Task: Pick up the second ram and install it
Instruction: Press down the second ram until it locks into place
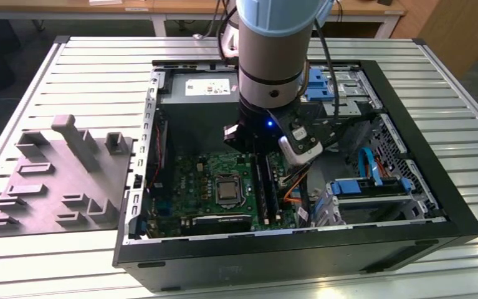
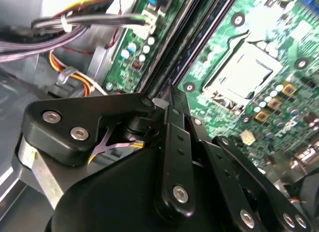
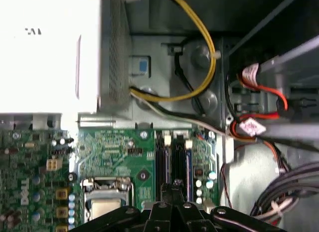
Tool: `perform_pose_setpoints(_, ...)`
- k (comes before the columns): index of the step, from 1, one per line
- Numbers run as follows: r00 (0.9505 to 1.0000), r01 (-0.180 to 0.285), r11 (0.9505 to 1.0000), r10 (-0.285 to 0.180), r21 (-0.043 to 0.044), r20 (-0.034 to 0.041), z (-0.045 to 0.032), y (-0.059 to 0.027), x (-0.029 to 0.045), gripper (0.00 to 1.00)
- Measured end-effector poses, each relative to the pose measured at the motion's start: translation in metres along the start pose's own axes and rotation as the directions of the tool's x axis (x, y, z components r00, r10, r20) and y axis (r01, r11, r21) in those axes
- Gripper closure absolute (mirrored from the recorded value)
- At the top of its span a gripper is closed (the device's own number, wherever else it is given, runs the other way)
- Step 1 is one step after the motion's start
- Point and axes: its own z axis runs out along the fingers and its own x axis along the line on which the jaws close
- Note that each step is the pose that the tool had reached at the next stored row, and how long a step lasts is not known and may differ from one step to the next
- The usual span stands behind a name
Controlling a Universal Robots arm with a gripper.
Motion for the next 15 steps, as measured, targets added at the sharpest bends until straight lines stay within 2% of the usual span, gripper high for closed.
perform_pose_setpoints(6,1.0000,0.000,1.0000,0.000,0.0000,0.0000,0.0029,0.0108,0.0004,0.90)
perform_pose_setpoints(15,1.0000,0.000,1.0000,0.000,0.0001,0.0001,0.0116,0.0188,0.0011,0.90)
